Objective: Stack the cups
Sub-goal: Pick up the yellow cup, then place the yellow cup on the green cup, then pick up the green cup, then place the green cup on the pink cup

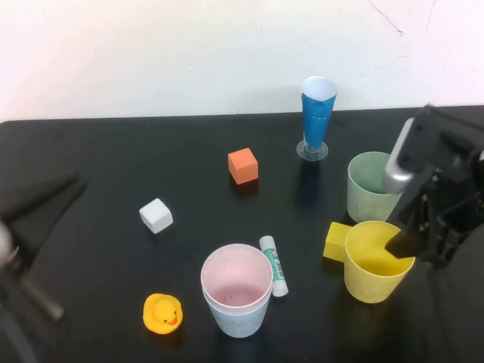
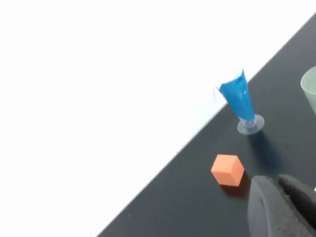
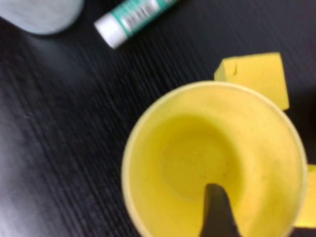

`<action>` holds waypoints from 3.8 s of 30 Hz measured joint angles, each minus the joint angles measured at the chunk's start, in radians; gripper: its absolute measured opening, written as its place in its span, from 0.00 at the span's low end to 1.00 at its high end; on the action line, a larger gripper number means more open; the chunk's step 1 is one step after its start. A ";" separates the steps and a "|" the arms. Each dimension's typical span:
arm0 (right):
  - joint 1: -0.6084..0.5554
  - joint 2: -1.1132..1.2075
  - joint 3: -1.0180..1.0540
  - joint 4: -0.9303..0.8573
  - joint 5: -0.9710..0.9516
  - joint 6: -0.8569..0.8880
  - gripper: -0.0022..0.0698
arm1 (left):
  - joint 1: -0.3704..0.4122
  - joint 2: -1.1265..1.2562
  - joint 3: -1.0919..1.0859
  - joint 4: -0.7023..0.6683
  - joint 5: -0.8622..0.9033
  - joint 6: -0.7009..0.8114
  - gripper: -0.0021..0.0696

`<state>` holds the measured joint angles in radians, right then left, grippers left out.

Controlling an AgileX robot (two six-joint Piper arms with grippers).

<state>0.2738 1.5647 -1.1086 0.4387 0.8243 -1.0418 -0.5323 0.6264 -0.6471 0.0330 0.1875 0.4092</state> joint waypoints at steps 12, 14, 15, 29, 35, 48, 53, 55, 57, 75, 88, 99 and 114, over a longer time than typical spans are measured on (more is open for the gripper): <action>0.001 0.126 -0.099 0.050 0.068 0.004 0.09 | 0.000 -0.156 0.159 0.002 -0.049 0.000 0.03; 0.001 0.126 -0.163 0.069 0.139 0.004 0.06 | 0.000 -0.156 0.159 0.004 -0.015 0.000 0.03; 0.001 0.126 -0.204 0.070 0.170 0.009 0.06 | 0.000 -0.156 0.159 0.006 -0.002 0.000 0.03; 0.004 0.154 -0.574 -0.274 0.159 0.232 0.05 | 0.000 -0.156 0.273 0.029 -0.114 0.002 0.03; 0.004 0.247 -0.575 -0.283 0.168 0.250 0.05 | 0.000 -0.156 0.279 0.029 -0.136 0.002 0.03; 0.004 0.416 -0.576 -0.285 0.164 0.287 0.36 | 0.000 -0.156 0.281 0.029 -0.144 0.002 0.03; 0.004 0.460 -0.576 -0.285 0.162 0.287 0.35 | 0.000 -0.156 0.281 0.029 -0.144 0.002 0.03; 0.004 0.465 -0.576 -0.285 0.162 0.287 0.27 | 0.000 -0.156 0.281 0.029 -0.144 0.002 0.03; 0.004 0.463 -0.591 -0.285 0.176 0.287 0.15 | 0.000 -0.156 0.281 0.029 -0.144 0.002 0.03; 0.212 0.374 -0.965 -0.010 0.411 0.292 0.11 | 0.000 -0.156 0.281 0.020 -0.161 0.002 0.03; 0.420 0.374 -0.771 -0.202 0.419 0.369 0.10 | 0.000 -0.156 0.281 0.018 -0.162 -0.002 0.03; 0.420 0.416 -0.756 -0.171 0.417 0.340 0.12 | 0.000 -0.156 0.281 0.018 -0.162 -0.002 0.03; 0.420 0.408 -0.814 -0.048 0.413 0.342 0.25 | 0.000 -0.156 0.281 0.018 -0.162 -0.002 0.03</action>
<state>0.6934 1.9728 -1.9230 0.3904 1.2378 -0.6996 -0.5323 0.4704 -0.3660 0.0512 0.0257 0.4072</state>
